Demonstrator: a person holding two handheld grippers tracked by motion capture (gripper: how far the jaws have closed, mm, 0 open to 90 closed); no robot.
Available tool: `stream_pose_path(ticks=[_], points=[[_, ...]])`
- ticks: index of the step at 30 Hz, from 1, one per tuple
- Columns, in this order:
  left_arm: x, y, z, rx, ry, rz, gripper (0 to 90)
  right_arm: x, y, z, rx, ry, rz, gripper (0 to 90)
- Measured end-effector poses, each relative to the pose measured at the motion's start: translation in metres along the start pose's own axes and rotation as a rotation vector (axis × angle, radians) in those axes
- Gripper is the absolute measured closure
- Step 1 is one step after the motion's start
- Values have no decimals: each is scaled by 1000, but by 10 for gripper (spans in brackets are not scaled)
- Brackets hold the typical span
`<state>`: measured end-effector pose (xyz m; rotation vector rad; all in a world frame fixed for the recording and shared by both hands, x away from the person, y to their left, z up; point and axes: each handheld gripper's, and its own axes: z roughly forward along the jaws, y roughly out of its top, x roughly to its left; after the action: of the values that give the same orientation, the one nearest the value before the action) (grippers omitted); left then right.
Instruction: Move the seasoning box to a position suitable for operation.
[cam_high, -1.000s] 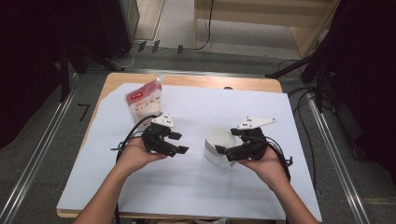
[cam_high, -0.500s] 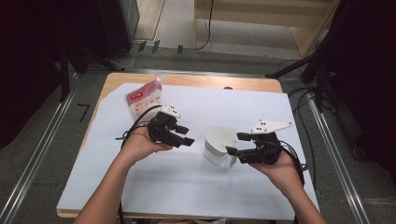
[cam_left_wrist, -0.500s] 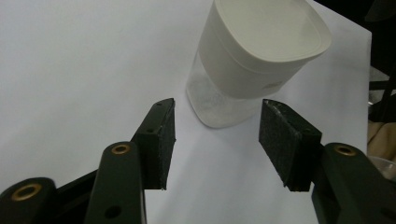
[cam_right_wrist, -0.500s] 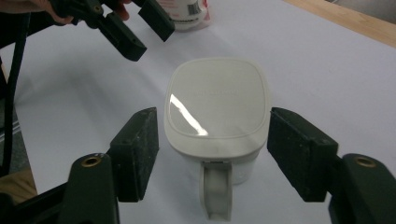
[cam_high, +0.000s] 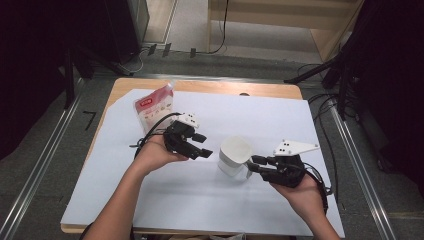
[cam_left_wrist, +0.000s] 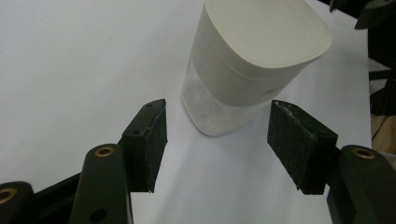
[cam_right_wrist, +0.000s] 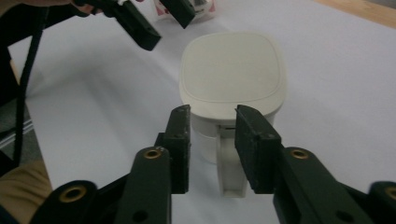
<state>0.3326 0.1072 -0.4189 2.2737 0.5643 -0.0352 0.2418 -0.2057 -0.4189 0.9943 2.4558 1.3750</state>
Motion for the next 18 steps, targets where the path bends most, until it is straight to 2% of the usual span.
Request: stream_pose_path(ticks=[2,3,5,7,10,14,18], points=[[2,-1,1,-19,-23,-20,391,2,-3,0,4,-3,-7,770],[2,-1,1,-2,-19,-15,391,3,-4,0,5,-2,-9,795],[1,-2,4,-7,-21,-13,392,5,-7,1,8,-5,-15,834],[2,-2,5,2,-15,-8,392,5,-10,4,20,-13,5,884],[3,-1,5,-12,-26,-18,402,4,-15,7,19,-12,12,900],[2,-1,6,-26,-28,-10,406,6,-19,15,41,-3,10,900],[2,-1,8,-19,-30,-8,398,8,-21,23,63,-5,-4,900]])
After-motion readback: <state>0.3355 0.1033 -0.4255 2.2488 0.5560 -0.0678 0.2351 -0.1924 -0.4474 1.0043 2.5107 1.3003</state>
